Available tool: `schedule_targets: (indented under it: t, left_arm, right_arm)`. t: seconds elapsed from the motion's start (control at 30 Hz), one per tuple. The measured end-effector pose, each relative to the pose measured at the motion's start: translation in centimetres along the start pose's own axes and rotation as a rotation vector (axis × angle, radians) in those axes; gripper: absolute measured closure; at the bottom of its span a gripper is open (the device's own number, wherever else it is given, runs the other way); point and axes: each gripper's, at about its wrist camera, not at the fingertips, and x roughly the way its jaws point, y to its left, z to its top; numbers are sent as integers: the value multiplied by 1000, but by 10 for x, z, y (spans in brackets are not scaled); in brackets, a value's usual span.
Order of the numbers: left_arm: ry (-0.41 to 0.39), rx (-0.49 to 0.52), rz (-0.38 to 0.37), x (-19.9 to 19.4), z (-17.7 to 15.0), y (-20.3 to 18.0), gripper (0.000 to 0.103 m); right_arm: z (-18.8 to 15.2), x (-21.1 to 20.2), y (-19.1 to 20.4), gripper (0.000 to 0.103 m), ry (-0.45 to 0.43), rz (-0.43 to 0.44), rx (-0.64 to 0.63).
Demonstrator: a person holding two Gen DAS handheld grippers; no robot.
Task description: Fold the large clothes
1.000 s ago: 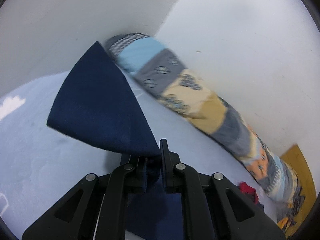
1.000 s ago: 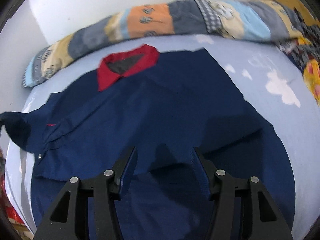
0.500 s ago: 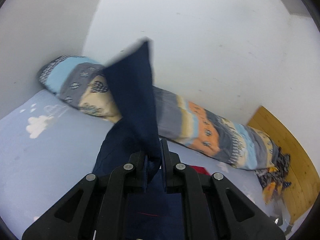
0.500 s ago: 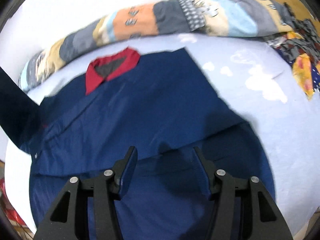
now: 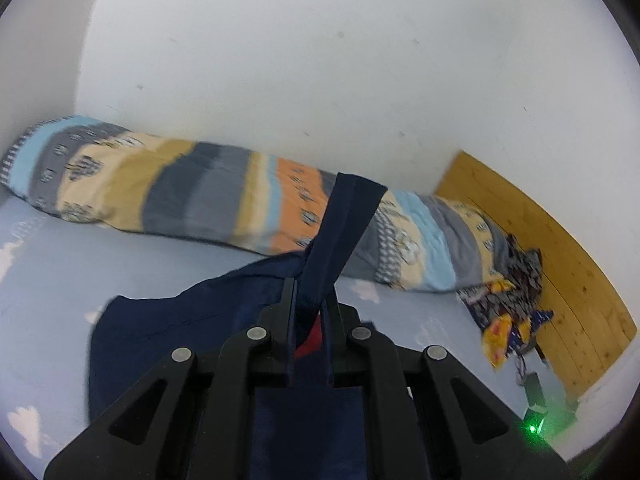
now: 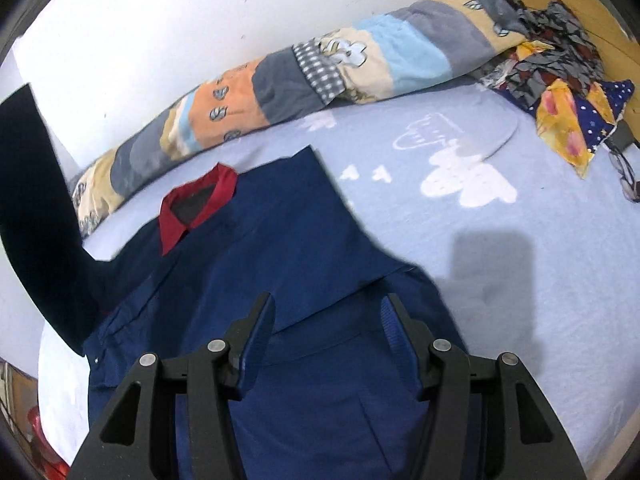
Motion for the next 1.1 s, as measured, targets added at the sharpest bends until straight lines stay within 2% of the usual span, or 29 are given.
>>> schedule_targets:
  t: [0.2, 0.37, 0.53, 0.63, 0.7, 0.8, 0.9, 1.03, 1.1]
  left_arm:
    - [87, 63, -60, 41, -36, -72, 95]
    - [210, 101, -69, 105, -104, -124, 95]
    - [354, 128, 8, 170, -190, -141, 95]
    - [456, 103, 2, 191, -227, -139, 92]
    - [479, 116, -24, 188, -233, -138, 83]
    - [460, 124, -85, 166, -228, -137, 53]
    - [424, 141, -159, 135, -212, -131, 51]
    - [377, 166, -140, 111, -197, -107, 49]
    - [368, 178, -98, 106, -194, -89, 48]
  right_arm:
    - [7, -13, -27, 45, -33, 2, 63]
    - [10, -20, -44, 45, -50, 4, 98]
    - [13, -23, -49, 44, -56, 15, 110]
    - [14, -21, -47, 44, -54, 20, 106]
    - [14, -19, -45, 44, -46, 26, 103]
    - [14, -16, -40, 44, -43, 31, 92]
    - [14, -14, -34, 44, -43, 36, 91]
    - [11, -9, -22, 44, -30, 45, 77]
    - [9, -8, -17, 44, -30, 48, 73]
